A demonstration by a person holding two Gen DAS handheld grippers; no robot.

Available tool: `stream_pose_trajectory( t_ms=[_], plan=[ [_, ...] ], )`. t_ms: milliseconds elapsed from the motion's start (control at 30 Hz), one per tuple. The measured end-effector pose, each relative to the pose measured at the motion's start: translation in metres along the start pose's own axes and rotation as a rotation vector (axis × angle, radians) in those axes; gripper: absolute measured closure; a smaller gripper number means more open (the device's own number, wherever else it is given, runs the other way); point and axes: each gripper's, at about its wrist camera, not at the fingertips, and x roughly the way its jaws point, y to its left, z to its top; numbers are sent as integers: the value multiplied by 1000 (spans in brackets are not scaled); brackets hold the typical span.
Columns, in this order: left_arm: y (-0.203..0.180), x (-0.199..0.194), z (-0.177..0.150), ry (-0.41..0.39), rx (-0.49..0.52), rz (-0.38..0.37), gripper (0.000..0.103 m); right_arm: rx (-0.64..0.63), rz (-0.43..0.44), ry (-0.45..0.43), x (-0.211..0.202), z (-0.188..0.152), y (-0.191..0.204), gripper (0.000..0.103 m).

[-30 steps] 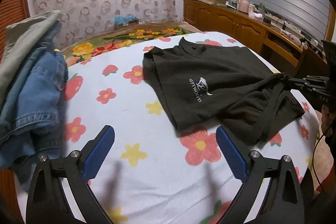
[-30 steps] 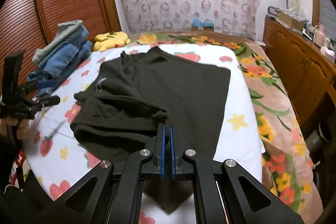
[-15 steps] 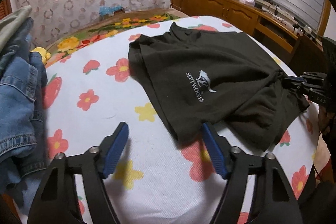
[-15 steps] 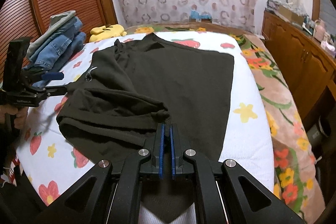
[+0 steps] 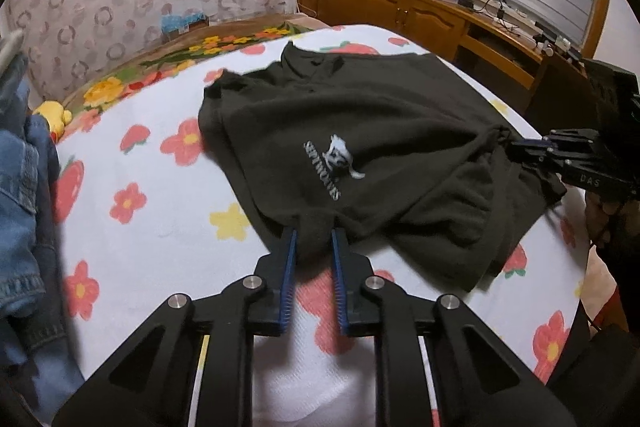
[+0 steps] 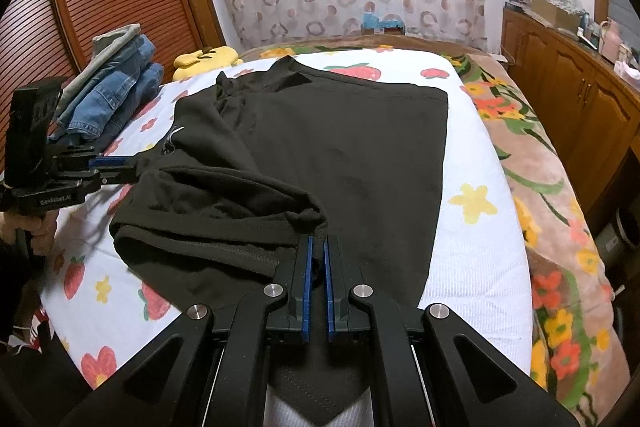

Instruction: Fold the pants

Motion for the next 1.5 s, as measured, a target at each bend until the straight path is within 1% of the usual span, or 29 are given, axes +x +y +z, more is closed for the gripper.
stream_pose_trajectory(
  t_ms=[233, 400, 500, 567, 633, 800, 900, 1000, 1067, 1133, 1300, 1400, 1500],
  plan=[
    [-3, -3, 23, -27, 43, 4, 94, 4, 6, 2, 3, 0, 1, 99],
    [0, 1, 44, -43, 77, 7, 94, 8, 8, 2, 3, -1, 0, 99],
    [-2, 0, 65, -76, 110, 5, 95, 11, 9, 4, 4, -1, -1, 99],
    [-5, 1, 84, -100, 136, -1, 95, 14, 8, 4, 4, 0, 0, 99],
    [-9, 4, 101, -119, 156, -19, 95, 16, 7, 4, 5, 0, 0, 99],
    [-25, 22, 139, -134, 233, -52, 94, 25, 8, 6, 5, -1, -2, 99],
    [-34, 32, 153, -138, 266, -75, 95, 27, -3, 5, 4, -1, -2, 99],
    [-40, 37, 163, -152, 284, -91, 95, 28, -19, 3, 0, -1, -3, 99],
    [-42, 40, 169, -162, 286, -110, 95, 52, -8, -11, -6, -1, -8, 99],
    [-42, 39, 171, -178, 278, -123, 95, 81, -1, -14, -11, -4, -11, 99],
    [-35, 35, 172, -236, 234, -148, 94, 128, -40, -31, -36, -15, -10, 99],
    [-33, 34, 171, -239, 223, -165, 94, 155, -57, -24, -52, -23, -6, 99],
    [-39, 35, 170, -239, 242, -184, 94, 164, -66, 5, -58, -28, 2, 99]
  ],
)
